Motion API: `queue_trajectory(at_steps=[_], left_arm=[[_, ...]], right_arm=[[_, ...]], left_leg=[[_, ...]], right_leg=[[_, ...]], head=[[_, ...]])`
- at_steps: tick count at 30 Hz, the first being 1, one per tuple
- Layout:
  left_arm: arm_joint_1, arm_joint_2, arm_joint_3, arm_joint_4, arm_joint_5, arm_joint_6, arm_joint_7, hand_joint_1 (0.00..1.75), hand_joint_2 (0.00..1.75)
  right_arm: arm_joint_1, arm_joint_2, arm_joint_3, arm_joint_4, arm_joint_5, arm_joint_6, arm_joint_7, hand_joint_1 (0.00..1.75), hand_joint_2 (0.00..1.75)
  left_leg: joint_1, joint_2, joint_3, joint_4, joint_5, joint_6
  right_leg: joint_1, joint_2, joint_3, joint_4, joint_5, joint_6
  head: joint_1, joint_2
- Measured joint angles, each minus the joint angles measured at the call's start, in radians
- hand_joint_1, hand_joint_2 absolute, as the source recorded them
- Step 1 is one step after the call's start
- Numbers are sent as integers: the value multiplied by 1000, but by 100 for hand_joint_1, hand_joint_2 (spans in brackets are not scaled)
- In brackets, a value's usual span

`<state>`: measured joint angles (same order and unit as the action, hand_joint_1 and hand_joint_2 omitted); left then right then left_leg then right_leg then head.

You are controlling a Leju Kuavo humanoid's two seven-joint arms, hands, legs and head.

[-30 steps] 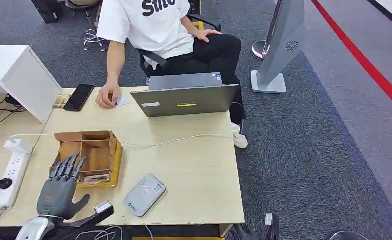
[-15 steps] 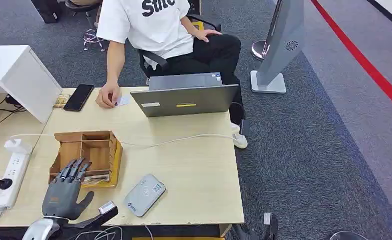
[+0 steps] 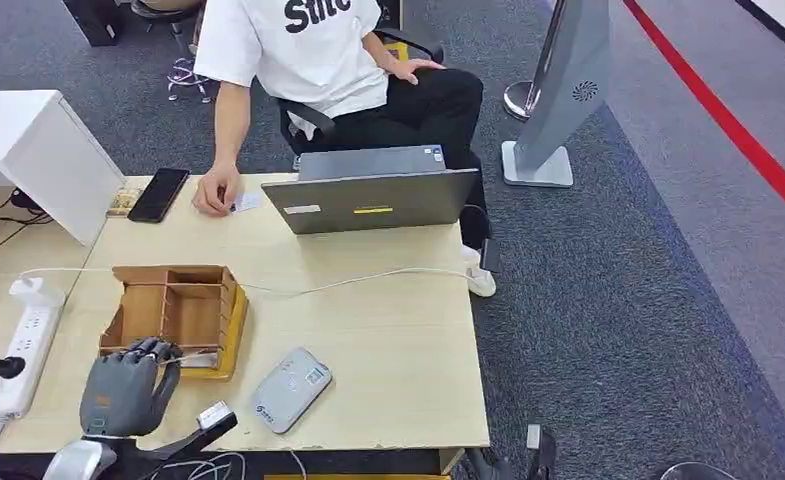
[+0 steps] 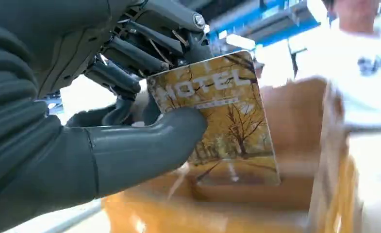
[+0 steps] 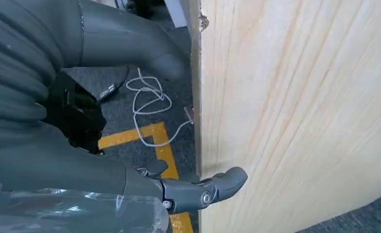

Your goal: Pass the card to the sensor for recognition and then transmit it.

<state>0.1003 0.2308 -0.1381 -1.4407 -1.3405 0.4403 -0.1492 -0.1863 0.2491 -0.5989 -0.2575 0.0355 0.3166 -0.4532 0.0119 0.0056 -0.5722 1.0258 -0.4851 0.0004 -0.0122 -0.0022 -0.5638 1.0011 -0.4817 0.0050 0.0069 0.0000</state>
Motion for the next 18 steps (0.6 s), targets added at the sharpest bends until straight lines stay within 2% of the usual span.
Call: queue_trajectory(at_steps=[4,11,15,18], left_arm=[[-4,-12,-1,-99,4,43,-14,175,175],[-74,-26,-4,-251,72,24,-18,175,175],[-147,-27,-3,-256,126,-34,6,175,175],[-227,-26,20,-174,177,-70,10,175,175]], right_arm=[[-1,5,4,-2,7,-13,-1,0,175],[-3,8,19,-4,11,-14,-3,0,175],[-4,8,24,-4,18,-13,1,0,175],[-6,10,30,-4,25,-12,6,0,175]], left_leg=[[0,0,0,0,0,0],[0,0,0,0,1,-1],[0,0,0,0,1,-1],[0,-1,0,0,2,-1]], right_leg=[[0,0,0,0,0,0],[0,0,0,0,0,0],[0,0,0,0,1,0],[0,-1,0,1,1,-1]], head=[[0,0],[0,0],[0,0],[0,0]])
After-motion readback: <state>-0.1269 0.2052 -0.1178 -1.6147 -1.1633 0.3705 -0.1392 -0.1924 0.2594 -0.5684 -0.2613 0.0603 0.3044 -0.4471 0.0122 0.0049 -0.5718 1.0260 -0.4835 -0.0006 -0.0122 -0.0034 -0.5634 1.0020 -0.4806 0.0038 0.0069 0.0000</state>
